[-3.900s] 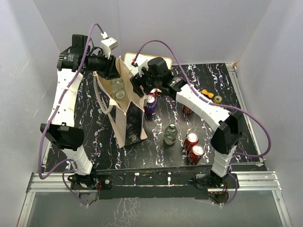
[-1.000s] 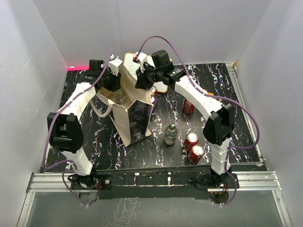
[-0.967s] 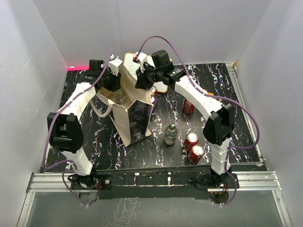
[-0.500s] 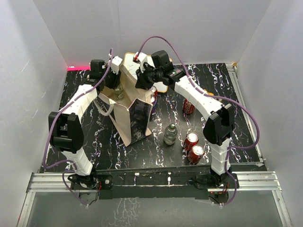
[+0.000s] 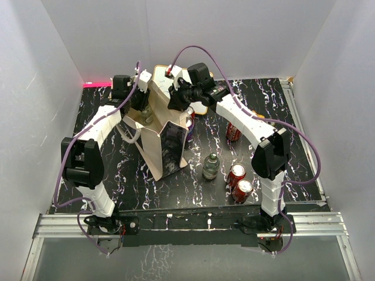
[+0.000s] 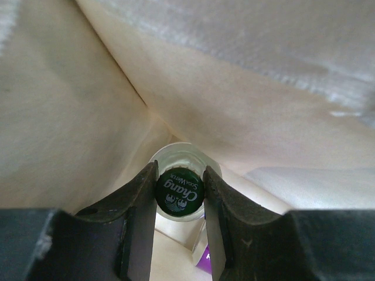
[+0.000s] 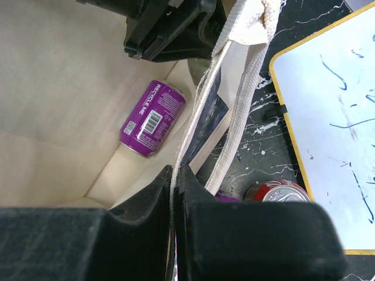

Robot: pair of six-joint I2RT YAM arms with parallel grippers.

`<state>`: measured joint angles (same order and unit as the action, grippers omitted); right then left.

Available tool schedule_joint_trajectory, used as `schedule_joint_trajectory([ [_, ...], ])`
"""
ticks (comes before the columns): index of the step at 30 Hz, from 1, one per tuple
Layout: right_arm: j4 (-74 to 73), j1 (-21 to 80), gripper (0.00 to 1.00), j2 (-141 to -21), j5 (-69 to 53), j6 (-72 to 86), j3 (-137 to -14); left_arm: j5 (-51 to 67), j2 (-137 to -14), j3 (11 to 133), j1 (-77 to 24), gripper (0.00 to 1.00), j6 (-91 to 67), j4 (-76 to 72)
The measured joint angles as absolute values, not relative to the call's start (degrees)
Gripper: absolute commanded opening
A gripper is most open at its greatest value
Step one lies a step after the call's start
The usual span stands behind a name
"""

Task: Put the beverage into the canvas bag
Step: Place the drink in the canvas bag.

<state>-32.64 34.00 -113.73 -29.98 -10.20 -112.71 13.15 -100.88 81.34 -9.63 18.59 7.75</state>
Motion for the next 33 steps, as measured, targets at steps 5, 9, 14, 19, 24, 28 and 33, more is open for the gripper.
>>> schedule_joint_trajectory([
  [5,-32.62,33.95,0.08,-113.73,-29.95,-10.22,-112.64,13.30,-101.82,80.58,-9.61,0.00,19.09,7.09],
  [9,-32.62,33.95,0.08,-113.73,-29.98,-10.41,-112.60,13.34,-101.80,79.77,-9.61,0.05,19.09,5.54],
  [14,-32.62,33.93,0.08,-113.73,-29.95,-10.46,-112.60,14.06,-101.78,78.89,-9.61,0.23,19.84,3.66],
  [19,-32.56,33.85,0.08,-113.71,-29.98,-10.46,-112.38,15.29,-101.75,78.83,-9.61,0.43,20.38,3.55],
  [24,-32.34,33.67,0.08,-113.60,-30.02,-10.46,-111.61,16.40,-101.75,79.20,-9.61,0.64,20.78,4.99],
  [28,-31.70,33.58,0.08,-113.32,-30.15,-10.48,-110.87,17.30,-101.69,80.12,-9.61,0.71,20.45,7.07],
  [33,-31.42,33.50,0.13,-113.30,-30.22,-10.59,-110.80,18.37,-101.69,83.18,-9.61,0.83,20.12,10.90],
])
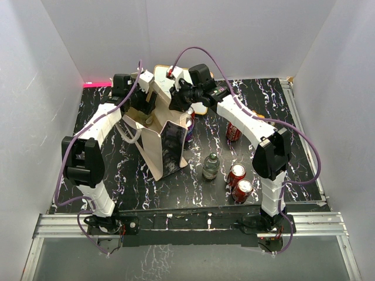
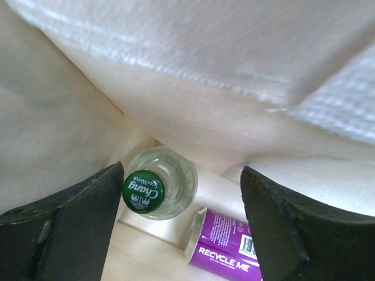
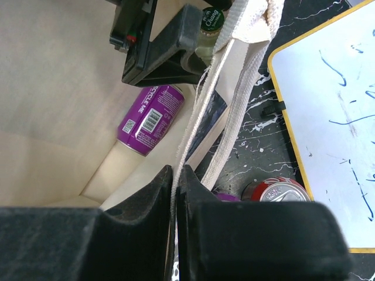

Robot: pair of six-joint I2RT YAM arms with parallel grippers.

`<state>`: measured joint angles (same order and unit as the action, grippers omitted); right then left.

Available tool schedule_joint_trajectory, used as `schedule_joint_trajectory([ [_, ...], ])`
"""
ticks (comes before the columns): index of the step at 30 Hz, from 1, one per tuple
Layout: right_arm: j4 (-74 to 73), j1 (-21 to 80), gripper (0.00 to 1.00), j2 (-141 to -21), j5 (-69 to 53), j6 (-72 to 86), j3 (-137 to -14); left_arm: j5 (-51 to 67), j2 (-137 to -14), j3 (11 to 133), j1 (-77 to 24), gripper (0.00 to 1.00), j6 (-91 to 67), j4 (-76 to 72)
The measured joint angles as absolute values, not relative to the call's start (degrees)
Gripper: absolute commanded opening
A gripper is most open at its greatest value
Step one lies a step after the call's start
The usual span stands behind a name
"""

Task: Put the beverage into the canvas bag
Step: Place the drink in the canvas bag.

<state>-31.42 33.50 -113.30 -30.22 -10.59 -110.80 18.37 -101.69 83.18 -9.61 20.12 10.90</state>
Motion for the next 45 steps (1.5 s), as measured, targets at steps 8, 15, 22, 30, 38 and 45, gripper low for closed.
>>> schedule_joint_trajectory([
  [8,-31.46,33.30,0.36,-113.30,-30.83,-10.98,-110.83,20.40,-100.79,89.19,-9.61,0.90,19.88,16.14],
  [15,-31.46,33.26,0.54,-113.30,-31.75,-10.85,-110.83,21.30,-97.93,92.07,-9.61,0.91,19.46,18.35],
  [22,-31.44,33.26,0.66,-113.34,-31.90,-9.85,-111.35,21.98,-95.79,93.89,-9.61,0.91,18.35,18.44],
  [30,-31.27,33.26,0.70,-113.14,-31.05,-8.16,-115.94,22.94,-95.70,95.74,-9.61,0.89,15.57,17.82],
  [38,-30.35,33.26,0.71,-105.06,-22.11,-7.40,-111.90,24.95,-95.70,101.08,-10.52,0.89,12.84,18.15],
  [45,-27.14,31.42,0.72,-90.59,-11.88,-7.07,-99.68,25.10,-95.72,104.47,-16.49,0.89,13.39,19.33],
])
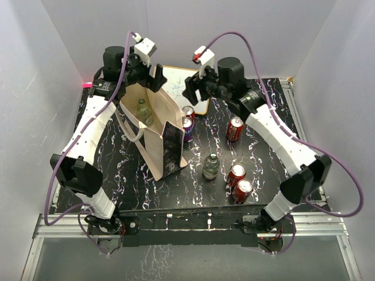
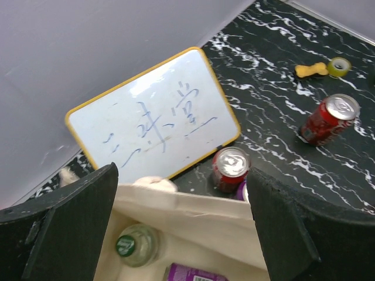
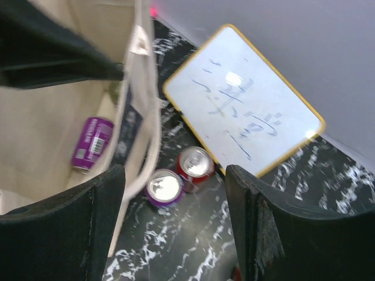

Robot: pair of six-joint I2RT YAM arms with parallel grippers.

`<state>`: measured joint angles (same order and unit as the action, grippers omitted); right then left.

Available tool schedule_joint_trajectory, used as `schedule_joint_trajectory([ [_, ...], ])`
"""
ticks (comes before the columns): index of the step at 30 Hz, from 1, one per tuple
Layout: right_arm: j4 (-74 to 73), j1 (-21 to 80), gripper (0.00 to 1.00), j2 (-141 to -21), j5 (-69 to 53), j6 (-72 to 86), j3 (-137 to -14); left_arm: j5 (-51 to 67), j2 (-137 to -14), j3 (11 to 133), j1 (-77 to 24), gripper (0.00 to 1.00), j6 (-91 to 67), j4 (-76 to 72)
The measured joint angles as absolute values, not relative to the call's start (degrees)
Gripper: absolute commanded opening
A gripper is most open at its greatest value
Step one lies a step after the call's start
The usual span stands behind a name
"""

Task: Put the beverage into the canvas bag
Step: Pick up the drink from the center of the board.

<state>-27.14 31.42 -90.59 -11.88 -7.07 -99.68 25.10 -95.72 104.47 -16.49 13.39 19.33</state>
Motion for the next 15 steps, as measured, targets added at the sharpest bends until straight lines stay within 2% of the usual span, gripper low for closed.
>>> schedule_joint_trajectory([
  [6,-25.76,25.41,0.72,-86.02,-8.01,-5.34,-90.15,25.28,-98.39,109.38,-24.45,0.89,15.59,23.38],
  [15,-27.22,17.78,0.72,-83.59,-7.42,-1.76,-77.84,25.28,-111.35,124.53,-33.87,0.89,19.14,31.92],
])
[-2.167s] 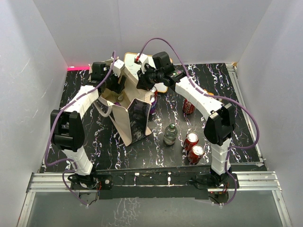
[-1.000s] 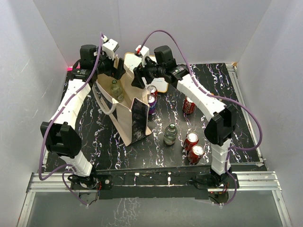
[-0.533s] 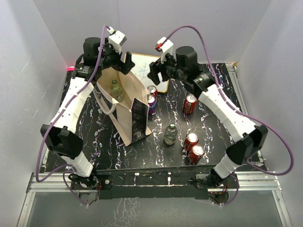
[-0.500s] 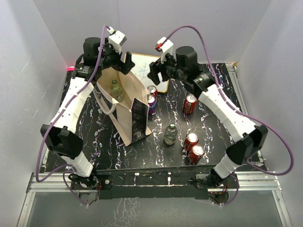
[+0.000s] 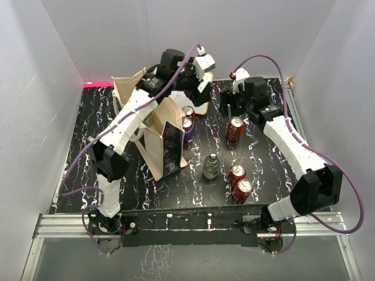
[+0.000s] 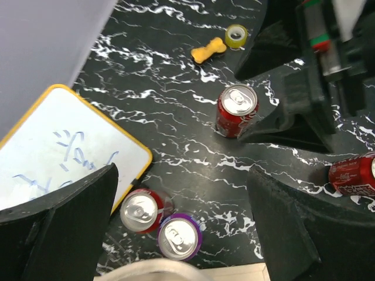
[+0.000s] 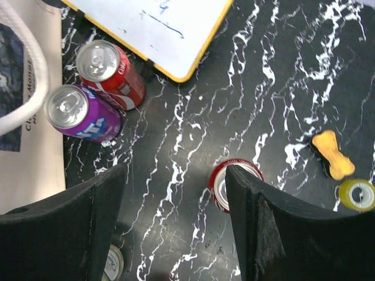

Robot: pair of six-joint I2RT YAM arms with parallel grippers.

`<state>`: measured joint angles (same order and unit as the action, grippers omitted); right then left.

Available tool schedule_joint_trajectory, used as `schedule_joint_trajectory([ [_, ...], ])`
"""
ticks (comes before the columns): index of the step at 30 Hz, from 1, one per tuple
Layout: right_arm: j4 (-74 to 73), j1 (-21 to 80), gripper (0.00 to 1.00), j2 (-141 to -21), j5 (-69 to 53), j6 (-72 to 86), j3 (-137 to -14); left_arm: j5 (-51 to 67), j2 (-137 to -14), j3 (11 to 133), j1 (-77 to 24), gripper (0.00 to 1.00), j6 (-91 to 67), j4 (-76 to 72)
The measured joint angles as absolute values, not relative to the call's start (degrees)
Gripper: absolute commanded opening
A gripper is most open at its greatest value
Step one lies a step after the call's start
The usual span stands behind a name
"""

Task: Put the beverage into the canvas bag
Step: Pick up the drink from the center of the board.

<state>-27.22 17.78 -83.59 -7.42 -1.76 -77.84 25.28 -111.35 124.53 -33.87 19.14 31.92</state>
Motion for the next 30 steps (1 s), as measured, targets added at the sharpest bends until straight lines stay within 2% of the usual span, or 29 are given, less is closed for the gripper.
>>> schedule_joint_trajectory([
  [13,-27.46,8.99,0.72,-78.26,-6.87,2.55,-70.67,18.96,-127.70,136.75,-39.20,0.82,22.02,47.90],
  [30,-26.72,7.42,0.72,-77.08,-7.57,4.71,-66.67,3.38,-129.71,134.72,-39.55,0.87,15.07,57.65],
])
